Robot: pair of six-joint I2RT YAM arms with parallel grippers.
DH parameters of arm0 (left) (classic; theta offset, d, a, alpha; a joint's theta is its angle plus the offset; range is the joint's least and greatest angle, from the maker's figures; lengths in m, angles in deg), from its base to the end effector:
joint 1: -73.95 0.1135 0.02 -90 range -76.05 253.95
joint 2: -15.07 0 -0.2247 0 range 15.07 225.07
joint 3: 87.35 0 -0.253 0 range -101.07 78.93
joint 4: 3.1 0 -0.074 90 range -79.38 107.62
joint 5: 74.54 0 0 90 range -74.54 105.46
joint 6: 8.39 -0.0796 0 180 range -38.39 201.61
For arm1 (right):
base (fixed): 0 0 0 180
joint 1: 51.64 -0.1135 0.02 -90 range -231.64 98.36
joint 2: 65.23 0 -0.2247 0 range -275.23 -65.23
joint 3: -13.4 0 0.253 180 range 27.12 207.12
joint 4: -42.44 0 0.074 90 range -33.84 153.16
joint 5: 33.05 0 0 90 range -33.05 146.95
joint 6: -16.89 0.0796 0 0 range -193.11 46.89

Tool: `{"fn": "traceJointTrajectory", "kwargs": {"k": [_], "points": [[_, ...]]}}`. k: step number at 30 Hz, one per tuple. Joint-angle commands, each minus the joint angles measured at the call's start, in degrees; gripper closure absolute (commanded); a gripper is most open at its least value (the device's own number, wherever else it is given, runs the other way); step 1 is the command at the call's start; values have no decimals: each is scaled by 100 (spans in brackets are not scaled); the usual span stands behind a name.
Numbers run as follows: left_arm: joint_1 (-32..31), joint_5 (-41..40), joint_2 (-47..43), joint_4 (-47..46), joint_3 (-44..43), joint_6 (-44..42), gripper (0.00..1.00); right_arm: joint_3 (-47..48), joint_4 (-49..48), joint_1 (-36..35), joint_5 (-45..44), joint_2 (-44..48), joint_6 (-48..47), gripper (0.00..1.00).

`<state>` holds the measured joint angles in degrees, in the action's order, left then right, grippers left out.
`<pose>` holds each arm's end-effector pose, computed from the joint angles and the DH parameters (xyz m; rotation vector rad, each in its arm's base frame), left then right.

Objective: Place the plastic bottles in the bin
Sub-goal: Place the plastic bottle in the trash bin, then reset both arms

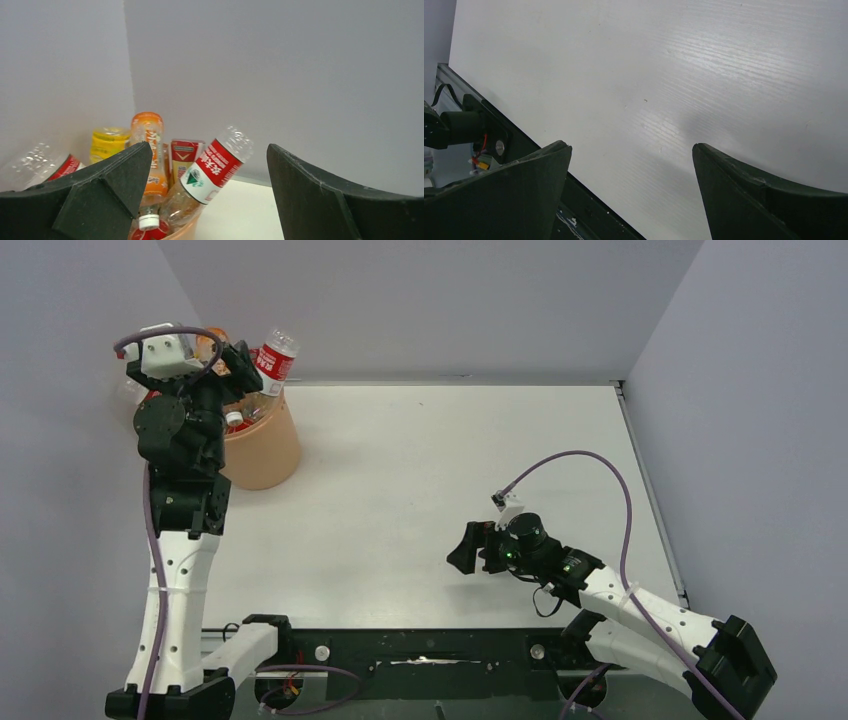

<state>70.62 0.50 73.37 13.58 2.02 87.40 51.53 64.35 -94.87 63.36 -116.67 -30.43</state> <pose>0.2618 0.0054 0.4807 -0.2506 1.2830 0.0335 0.1770 0.1785 0.1427 -0.0795 2.3501 0.9262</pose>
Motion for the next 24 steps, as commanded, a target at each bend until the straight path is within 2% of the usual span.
{"fn": "traceJointTrajectory", "kwargs": {"k": [1, 6, 14, 17, 24], "points": [[-36, 1136, -120, 922, -283, 720, 14, 250, -45, -42, -255, 142, -84, 2], [-40, 1743, -442, 1421, 239, 1301, 14, 520, 346, -39, -725, 193, -212, 2], [-370, 2188, -1070, 1298, 1999, 1901, 14, 1031, 617, 226, -1422, 87, -465, 2], [-855, 1893, -1233, 1201, 2537, 2125, 14, 1149, 736, 506, -1594, 113, -498, 2], [-2317, 247, -990, 843, 3316, 2288, 14, 984, 844, 1616, -1763, 441, -757, 2]]}}
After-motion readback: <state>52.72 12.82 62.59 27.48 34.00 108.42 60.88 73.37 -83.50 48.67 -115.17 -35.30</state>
